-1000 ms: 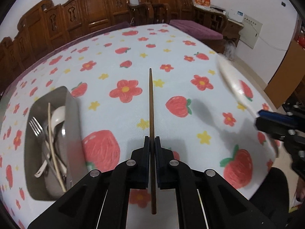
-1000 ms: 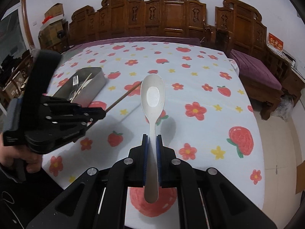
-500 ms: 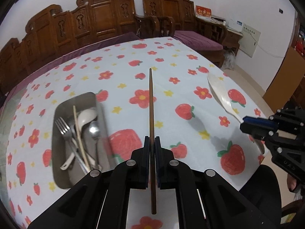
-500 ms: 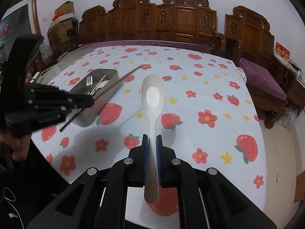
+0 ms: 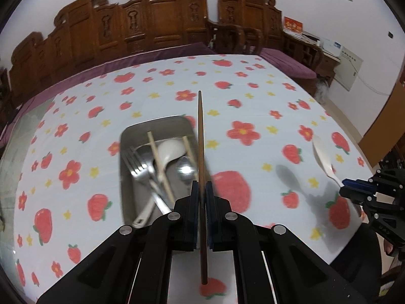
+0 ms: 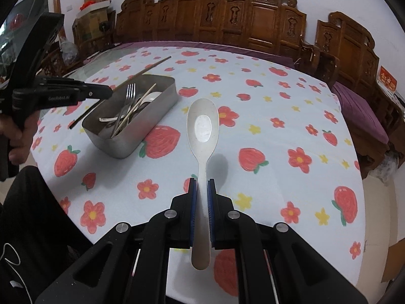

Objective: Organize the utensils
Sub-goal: 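Carry the chopstick into the tray and open the left tool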

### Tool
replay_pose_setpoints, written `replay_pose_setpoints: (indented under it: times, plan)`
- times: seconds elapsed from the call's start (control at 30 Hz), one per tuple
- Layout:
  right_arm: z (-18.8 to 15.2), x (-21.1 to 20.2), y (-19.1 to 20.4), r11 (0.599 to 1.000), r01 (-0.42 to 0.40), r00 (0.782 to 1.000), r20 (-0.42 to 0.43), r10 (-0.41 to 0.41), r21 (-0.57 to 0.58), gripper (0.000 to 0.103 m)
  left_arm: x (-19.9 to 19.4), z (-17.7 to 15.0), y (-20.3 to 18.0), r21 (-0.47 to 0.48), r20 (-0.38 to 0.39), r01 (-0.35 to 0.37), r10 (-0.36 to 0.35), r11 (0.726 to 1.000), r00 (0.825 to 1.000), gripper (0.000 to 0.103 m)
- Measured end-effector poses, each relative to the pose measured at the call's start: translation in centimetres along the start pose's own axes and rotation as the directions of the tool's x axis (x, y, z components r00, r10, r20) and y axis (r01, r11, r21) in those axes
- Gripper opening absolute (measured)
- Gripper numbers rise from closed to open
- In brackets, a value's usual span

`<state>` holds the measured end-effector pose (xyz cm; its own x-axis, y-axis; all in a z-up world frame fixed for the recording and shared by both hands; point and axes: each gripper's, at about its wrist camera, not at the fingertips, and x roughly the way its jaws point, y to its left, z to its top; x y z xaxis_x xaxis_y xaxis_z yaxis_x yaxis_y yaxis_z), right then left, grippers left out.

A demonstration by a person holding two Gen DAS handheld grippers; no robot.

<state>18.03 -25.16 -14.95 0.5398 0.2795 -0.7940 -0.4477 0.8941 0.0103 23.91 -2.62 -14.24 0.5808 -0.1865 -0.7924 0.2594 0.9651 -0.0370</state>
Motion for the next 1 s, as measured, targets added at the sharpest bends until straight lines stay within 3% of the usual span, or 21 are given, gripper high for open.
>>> replay_pose_setpoints:
  times: [0.4,0.67,0.83,0.9,1.0]
  plan:
    - [2.9,3.2,3.3,0.995,0.020,0.999,-0.023,-0.023,-0.098,0.010,4.7,-0.7,4.9,-0.048,-0.093,-0.016,0.011,0.999,0.996,0.004]
    - [4.1,3.5,4.6,0.997,0.002,1.000,-0.016,-0.003,-0.077,0.010,6.1,-0.9,5.7,-0.066,-0.124,-0.030,0.022,0.997,0.992,0.005]
    - [5.1,3.8,5.6,0.998,-0.036,0.999,-0.008,0.035,-0.055,0.010,5.1,-0.9,6.4,-0.068,-0.112,-0.036,0.028,0.997,0.993,0.016]
    - [5.5,4.0,6.0,0.998,-0.056,0.998,-0.007,0.055,-0.039,0.010,4.4,-1.0,6.8,-0.067,-0.102,-0.037,0.030,0.997,0.994,0.027]
    - [6.1,4.4,6.6,0.997,-0.079,0.997,-0.005,0.079,-0.020,0.010,2.8,-1.1,7.7,-0.068,-0.079,-0.036,0.031,0.997,0.996,0.028]
